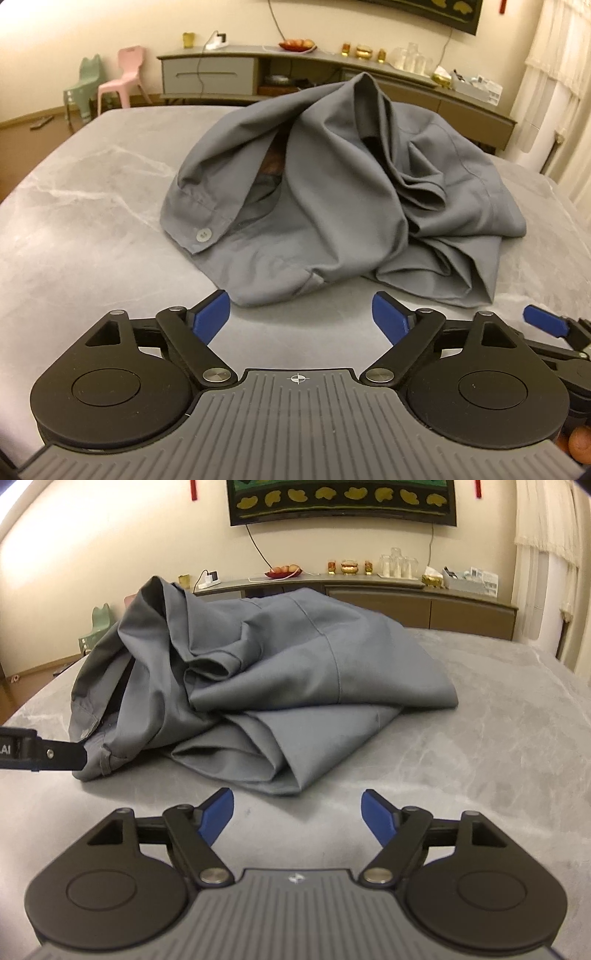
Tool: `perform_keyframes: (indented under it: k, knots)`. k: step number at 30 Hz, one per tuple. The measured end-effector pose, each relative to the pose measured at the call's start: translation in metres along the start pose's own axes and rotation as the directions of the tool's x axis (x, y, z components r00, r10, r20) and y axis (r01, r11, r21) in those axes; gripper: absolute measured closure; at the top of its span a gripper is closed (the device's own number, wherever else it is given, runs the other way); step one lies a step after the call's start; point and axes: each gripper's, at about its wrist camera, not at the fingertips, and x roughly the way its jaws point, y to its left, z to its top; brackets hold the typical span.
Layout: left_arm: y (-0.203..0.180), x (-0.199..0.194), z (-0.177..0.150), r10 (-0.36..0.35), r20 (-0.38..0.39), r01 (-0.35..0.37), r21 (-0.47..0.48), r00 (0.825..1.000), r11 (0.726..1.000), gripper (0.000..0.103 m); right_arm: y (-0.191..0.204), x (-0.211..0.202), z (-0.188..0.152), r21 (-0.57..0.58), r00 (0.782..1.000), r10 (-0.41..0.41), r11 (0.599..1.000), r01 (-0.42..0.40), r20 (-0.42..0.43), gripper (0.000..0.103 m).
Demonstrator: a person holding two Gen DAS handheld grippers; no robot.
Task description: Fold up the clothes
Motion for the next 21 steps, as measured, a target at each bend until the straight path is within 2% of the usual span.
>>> perform_keyframes:
  k: [2, 5, 7, 10, 11, 12, 13, 14, 15, 16, 17, 18, 19, 20, 21]
  knots:
    - [0.002, 0.004, 0.014, -0.002, 0.028, 0.003, -0.001, 1.000, 1.000, 0.024, 0.005, 0.002, 0.019, -0.047, 1.000, 0.013, 0.999, -0.012, 0.018, 0.023]
    - [0.003, 0.009, 0.042, -0.018, 0.088, 0.020, -0.027, 0.996, 0.999, 0.021, 0.012, 0.007, 0.058, -0.112, 0.996, 0.031, 0.993, -0.021, 0.089, 0.010]
    - [-0.002, 0.013, 0.059, -0.050, 0.118, 0.053, -0.025, 0.992, 0.998, 0.017, 0.021, 0.020, 0.074, -0.160, 0.993, 0.041, 0.987, -0.023, 0.108, 0.010]
    - [-0.021, 0.034, 0.076, -0.085, 0.111, 0.079, 0.057, 0.990, 0.995, 0.013, 0.034, 0.050, 0.080, -0.257, 0.992, 0.069, 0.966, -0.041, 0.101, 0.010]
    - [-0.026, 0.047, 0.079, -0.074, 0.101, 0.066, 0.080, 0.992, 0.995, 0.013, 0.036, 0.060, 0.078, -0.284, 0.992, 0.085, 0.957, -0.055, 0.093, 0.011]
    - [-0.030, 0.061, 0.079, -0.051, 0.093, 0.042, 0.095, 0.994, 0.995, 0.020, 0.034, 0.069, 0.074, -0.281, 0.993, 0.081, 0.958, -0.055, 0.082, 0.011]
    - [-0.034, 0.075, 0.080, -0.028, 0.086, 0.018, 0.110, 0.996, 0.994, 0.044, 0.032, 0.079, 0.069, -0.277, 0.994, 0.078, 0.959, -0.055, 0.072, 0.019]
    - [-0.035, 0.090, 0.080, -0.015, 0.069, 0.007, 0.118, 0.997, 0.993, 0.066, 0.030, 0.088, 0.065, -0.274, 0.995, 0.075, 0.960, -0.056, 0.061, 0.038]
    - [-0.033, 0.101, 0.082, -0.022, 0.058, 0.016, 0.100, 0.998, 0.995, 0.103, 0.025, 0.092, 0.062, -0.262, 0.994, 0.097, 0.962, -0.082, 0.046, 0.051]
    - [-0.030, 0.110, 0.086, -0.037, 0.055, 0.034, 0.066, 0.998, 0.997, 0.103, 0.021, 0.090, 0.064, -0.267, 0.995, 0.088, 0.961, -0.070, 0.053, 0.084]
    - [-0.027, 0.111, 0.091, -0.042, 0.068, 0.039, 0.041, 0.997, 0.998, 0.103, 0.018, 0.088, 0.065, -0.270, 0.995, 0.078, 0.961, -0.059, 0.061, 0.097]
    - [-0.024, 0.099, 0.099, -0.042, 0.123, 0.039, 0.026, 0.991, 0.999, 0.103, 0.013, 0.074, 0.072, -0.248, 0.991, 0.067, 0.968, -0.036, 0.119, 0.099]
    - [-0.021, 0.080, 0.109, -0.045, 0.200, 0.043, 0.015, 0.979, 0.999, 0.103, 0.008, 0.061, 0.079, -0.224, 0.983, 0.055, 0.974, -0.015, 0.176, 0.100]
    - [-0.018, 0.057, 0.118, -0.054, 0.283, 0.054, 0.008, 0.958, 0.999, 0.103, 0.003, 0.044, 0.087, -0.182, 0.966, 0.036, 0.983, 0.011, 0.254, 0.101]
    - [-0.014, 0.022, 0.125, -0.089, 0.382, 0.089, 0.019, 0.920, 0.996, 0.103, -0.003, 0.020, 0.095, -0.144, 0.938, 0.033, 0.989, 0.018, 0.345, 0.101]
